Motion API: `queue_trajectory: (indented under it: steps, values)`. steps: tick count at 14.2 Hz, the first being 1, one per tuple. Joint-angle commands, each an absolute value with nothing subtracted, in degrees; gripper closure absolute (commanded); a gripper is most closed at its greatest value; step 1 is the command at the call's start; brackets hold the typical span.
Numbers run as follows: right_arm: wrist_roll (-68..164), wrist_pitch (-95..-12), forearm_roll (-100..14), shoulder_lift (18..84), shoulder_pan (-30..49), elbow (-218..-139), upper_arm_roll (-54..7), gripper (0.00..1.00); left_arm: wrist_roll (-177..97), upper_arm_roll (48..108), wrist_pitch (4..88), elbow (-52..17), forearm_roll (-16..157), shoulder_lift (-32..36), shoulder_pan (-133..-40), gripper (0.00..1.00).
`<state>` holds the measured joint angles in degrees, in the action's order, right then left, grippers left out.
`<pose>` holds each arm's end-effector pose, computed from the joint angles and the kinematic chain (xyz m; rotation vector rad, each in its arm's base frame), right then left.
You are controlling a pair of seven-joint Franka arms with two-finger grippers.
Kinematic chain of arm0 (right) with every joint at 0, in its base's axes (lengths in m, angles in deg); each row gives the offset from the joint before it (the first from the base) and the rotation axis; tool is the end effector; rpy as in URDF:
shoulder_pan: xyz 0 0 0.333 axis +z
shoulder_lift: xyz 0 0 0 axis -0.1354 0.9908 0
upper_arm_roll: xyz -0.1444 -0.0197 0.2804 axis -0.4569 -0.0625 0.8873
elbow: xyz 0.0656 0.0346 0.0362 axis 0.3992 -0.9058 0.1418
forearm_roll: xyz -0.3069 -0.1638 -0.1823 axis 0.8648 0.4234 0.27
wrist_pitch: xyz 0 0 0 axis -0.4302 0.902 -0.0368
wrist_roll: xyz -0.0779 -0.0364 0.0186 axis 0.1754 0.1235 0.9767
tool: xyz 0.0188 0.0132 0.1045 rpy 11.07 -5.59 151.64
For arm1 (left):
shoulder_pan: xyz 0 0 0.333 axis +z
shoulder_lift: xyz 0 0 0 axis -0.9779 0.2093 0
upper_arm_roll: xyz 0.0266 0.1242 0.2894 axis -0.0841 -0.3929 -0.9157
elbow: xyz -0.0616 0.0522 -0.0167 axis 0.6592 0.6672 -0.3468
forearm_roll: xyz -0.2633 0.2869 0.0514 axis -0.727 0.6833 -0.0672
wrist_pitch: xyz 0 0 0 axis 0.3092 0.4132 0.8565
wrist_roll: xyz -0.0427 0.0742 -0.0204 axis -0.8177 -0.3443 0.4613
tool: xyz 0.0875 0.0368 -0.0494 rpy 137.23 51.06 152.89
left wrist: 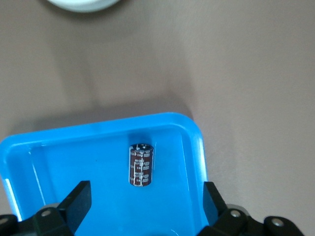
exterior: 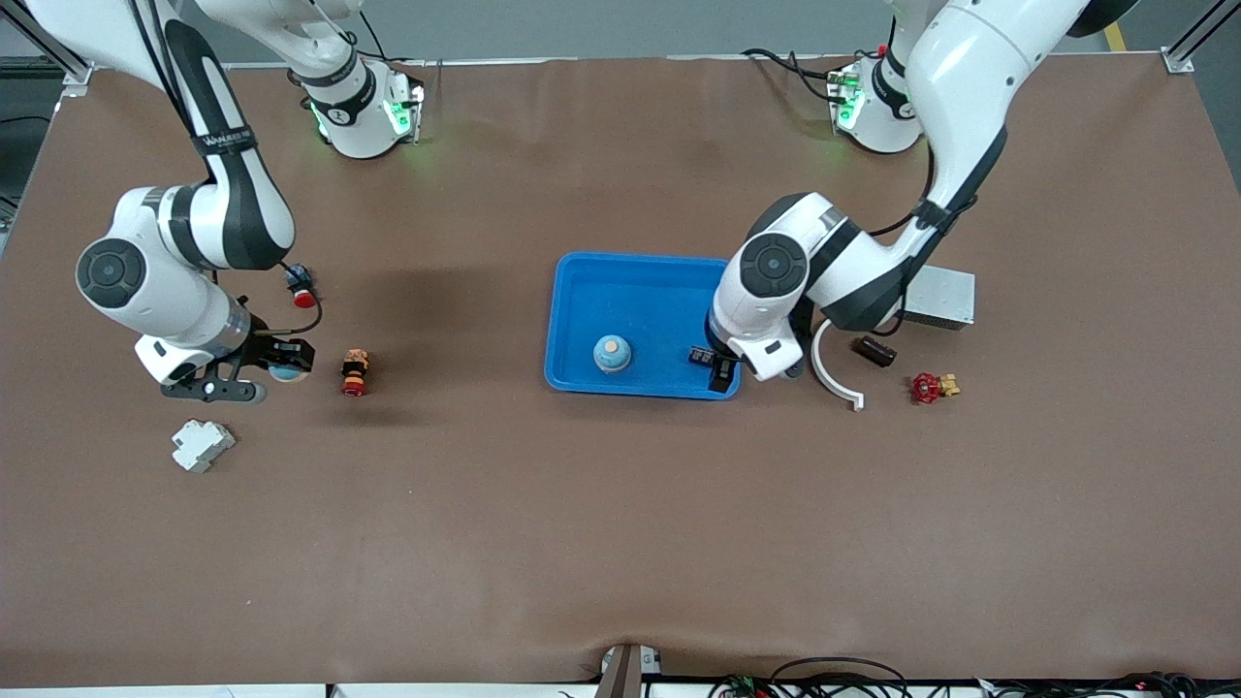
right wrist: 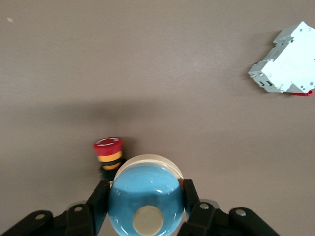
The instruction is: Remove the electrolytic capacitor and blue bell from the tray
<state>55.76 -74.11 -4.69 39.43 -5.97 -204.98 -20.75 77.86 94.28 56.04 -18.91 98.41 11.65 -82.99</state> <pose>0.5524 -0.0100 0.2894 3.1111 -0.0675 -0.0318 0.5346 -0.3818 0.2648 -2.4394 -1.9478 0.1259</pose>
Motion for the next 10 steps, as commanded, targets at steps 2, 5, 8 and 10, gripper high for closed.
queue_trajectory:
  steps: [2,5,8,10]
  values:
    - [54.1,-79.6,-1.7,39.4,-8.5,-208.5,-19.7,1.00,85.0,94.0,57.6,-17.4,104.9,16.0,-84.3,0.00]
    - [54.1,-81.8,0.5,41.2,-9.7,-208.6,-19.7,1.00,86.6,94.0,58.3,-17.6,105.4,17.5,-85.2,0.02]
    - [54.1,-86.3,1.9,44.3,-11.6,-209.1,-19.7,1.00,89.1,93.2,60.1,-17.8,106.8,18.4,-87.1,0.12]
    - [54.1,-89.4,2.0,46.5,-12.7,-209.6,-19.7,1.00,90.2,93.2,60.1,-18.4,107.3,18.4,-87.1,0.15]
